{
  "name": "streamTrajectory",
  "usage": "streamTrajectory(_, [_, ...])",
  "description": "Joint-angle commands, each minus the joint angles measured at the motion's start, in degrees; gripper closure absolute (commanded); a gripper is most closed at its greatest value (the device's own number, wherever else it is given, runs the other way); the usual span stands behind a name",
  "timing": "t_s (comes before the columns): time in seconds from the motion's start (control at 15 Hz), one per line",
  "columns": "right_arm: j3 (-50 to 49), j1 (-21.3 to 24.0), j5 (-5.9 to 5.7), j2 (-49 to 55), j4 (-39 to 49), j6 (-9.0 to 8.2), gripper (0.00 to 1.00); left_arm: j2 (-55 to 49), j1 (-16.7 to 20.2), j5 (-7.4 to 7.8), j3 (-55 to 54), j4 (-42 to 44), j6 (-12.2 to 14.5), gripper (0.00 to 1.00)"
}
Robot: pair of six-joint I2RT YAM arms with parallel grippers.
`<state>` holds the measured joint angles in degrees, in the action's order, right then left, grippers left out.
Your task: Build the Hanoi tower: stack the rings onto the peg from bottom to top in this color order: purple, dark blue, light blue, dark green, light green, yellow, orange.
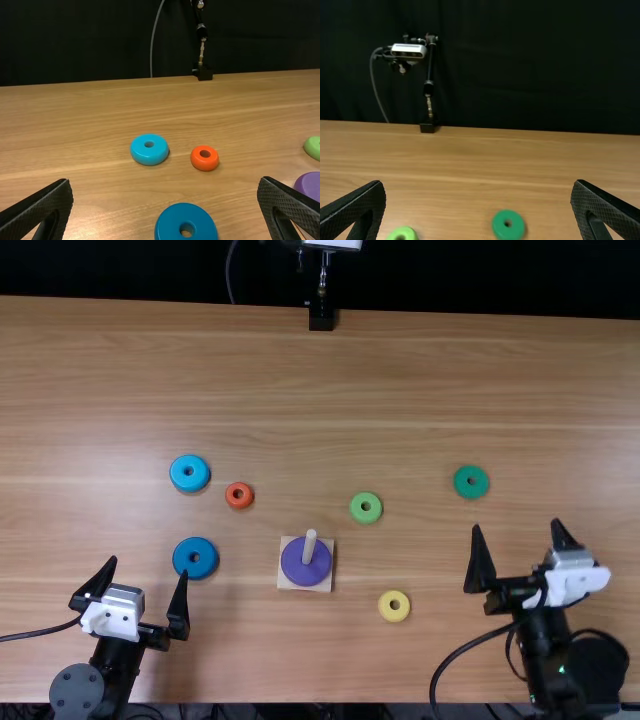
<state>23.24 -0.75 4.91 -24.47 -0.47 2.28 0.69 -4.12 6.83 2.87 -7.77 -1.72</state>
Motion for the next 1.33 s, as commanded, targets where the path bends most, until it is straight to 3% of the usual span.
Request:
streamTrajectory(0.0, [-8.39,2.16,0.05,6.36,0.94,0.04,0.00,-0.69,-0.01,1.19,-2.87,-0.88,0.34,0.00])
streamTrajectory(0.2, [-18.41,3.04,-0.06,17.44,0.83,0.14,0.00,-0.69,-0.01,1.19,-2.87,-0.88,0.34,0.00])
streamTrajectory(0.4, [-21.40,2.95,-0.27,24.47,0.72,-0.07,0.00,-0.69,-0.01,1.19,-2.87,-0.88,0.34,0.00])
streamTrajectory(1.27, [-22.19,3.13,-0.06,24.47,0.94,-0.49,0.00,-0.69,-0.01,1.19,-2.87,-0.88,0.34,0.00])
